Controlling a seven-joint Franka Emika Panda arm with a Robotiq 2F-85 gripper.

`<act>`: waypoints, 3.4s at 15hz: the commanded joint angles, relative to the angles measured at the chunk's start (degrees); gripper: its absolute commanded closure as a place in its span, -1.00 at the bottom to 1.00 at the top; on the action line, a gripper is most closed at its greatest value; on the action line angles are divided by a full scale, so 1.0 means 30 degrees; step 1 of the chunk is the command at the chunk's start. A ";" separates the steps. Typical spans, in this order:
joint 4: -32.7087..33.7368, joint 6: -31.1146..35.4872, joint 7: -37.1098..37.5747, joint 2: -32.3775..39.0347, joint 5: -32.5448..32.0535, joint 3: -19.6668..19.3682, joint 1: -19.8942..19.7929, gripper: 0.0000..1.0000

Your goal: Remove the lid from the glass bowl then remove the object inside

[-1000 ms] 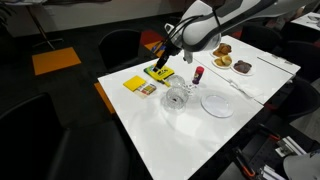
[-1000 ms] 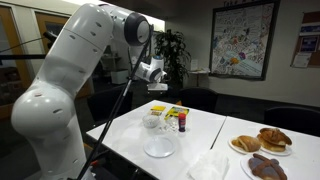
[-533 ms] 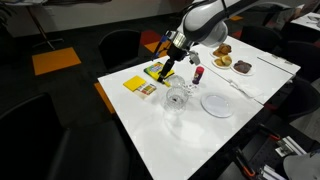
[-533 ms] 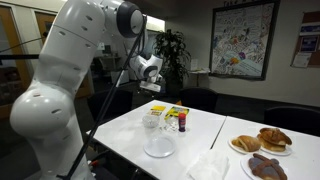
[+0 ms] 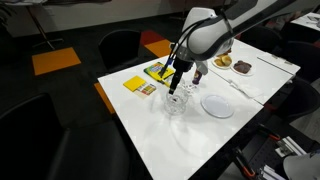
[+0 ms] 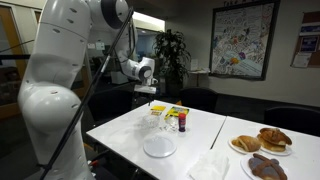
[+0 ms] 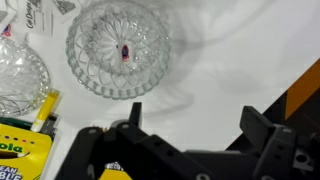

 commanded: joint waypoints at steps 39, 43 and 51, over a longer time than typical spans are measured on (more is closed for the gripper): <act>0.1654 0.1182 1.3030 0.4035 -0.8667 -0.7615 0.6813 0.17; 0.2401 0.1254 1.2925 0.4875 -0.8562 -0.7630 0.7059 -0.49; 0.3503 0.1259 1.2807 0.6013 -0.8368 -0.7623 0.7282 -0.36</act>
